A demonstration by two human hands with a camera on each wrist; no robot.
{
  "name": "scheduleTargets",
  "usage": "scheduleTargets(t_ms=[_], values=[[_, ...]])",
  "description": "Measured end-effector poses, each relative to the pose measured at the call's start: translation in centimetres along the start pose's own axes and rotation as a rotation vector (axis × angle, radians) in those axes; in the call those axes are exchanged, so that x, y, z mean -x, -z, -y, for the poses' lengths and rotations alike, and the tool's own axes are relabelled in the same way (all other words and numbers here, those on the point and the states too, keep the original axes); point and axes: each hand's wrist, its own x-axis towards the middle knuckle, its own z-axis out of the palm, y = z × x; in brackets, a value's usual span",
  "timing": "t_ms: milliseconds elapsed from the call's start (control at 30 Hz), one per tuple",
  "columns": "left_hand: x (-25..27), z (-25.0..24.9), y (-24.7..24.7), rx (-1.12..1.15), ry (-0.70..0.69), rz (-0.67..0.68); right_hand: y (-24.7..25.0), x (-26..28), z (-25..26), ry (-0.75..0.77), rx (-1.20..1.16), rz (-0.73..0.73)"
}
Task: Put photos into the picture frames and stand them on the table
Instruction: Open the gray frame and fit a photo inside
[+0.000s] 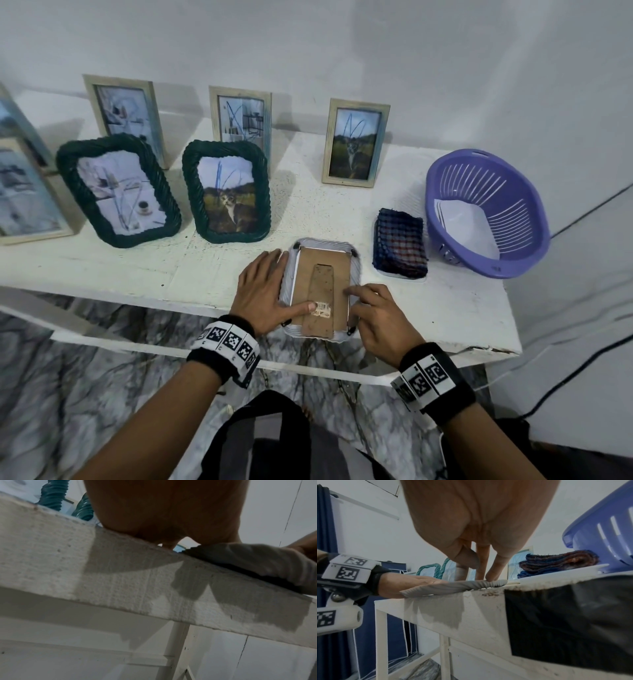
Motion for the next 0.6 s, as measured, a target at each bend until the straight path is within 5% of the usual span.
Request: scheduleTargets(t_ms=[300,600], values=[[0.3,2.4,2.1,0.087,-0.115,0.247,-1.3,0.1,1.4,-0.086,0.146,0.012],[0.5,3.8,1.7,0.081,-0.237,0.225,-1.5,-0.8,3.7,-0.183,0.243,-0.128]])
